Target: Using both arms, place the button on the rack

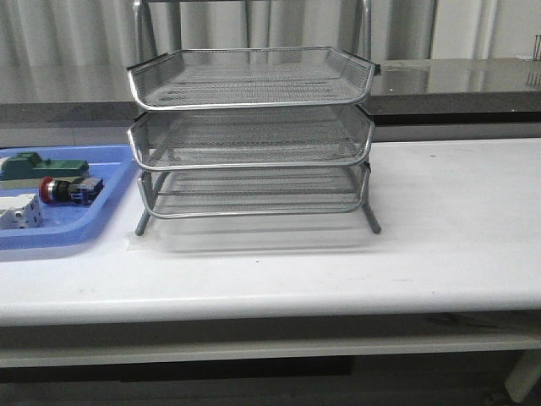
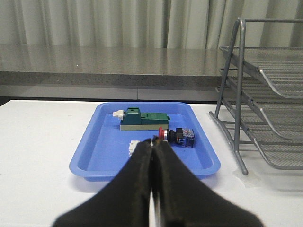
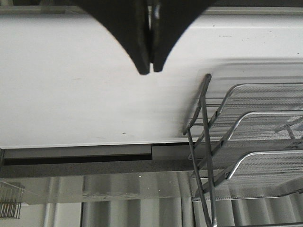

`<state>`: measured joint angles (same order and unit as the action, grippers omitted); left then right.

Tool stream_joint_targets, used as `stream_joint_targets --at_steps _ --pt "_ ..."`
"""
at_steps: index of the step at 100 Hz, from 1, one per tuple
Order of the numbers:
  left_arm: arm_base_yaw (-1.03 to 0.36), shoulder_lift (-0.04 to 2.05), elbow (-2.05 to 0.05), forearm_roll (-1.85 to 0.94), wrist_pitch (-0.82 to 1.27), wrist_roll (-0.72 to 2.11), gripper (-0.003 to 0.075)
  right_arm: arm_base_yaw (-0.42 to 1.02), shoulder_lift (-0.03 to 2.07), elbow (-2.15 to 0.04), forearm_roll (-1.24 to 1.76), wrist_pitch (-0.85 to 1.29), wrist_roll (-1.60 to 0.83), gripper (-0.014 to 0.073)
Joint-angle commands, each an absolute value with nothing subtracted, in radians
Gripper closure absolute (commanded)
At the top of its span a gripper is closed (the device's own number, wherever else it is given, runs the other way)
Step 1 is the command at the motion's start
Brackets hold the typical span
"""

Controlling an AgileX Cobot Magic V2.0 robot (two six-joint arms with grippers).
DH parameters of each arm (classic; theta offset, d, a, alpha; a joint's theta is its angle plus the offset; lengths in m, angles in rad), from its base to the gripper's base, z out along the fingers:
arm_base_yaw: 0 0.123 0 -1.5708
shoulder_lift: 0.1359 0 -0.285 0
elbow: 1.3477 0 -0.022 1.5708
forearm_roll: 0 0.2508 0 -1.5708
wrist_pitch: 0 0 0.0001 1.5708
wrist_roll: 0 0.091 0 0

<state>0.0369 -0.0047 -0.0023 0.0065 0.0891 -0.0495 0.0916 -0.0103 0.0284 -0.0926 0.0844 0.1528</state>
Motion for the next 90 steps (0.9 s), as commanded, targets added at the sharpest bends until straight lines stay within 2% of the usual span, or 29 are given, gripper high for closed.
stream_joint_targets --at_steps 1,69,90 --pt "0.033 -0.034 0.052 0.0 0.006 -0.06 0.0741 0.087 -0.03 0.009 -0.101 0.006 0.149 0.0661" --pt "0.033 -0.034 0.052 0.0 0.006 -0.06 0.0741 0.087 -0.03 0.009 -0.101 0.006 0.149 0.0661" --pt "0.033 -0.034 0.052 0.0 0.006 -0.06 0.0741 0.088 -0.03 0.0 -0.094 -0.101 0.151 0.0661"
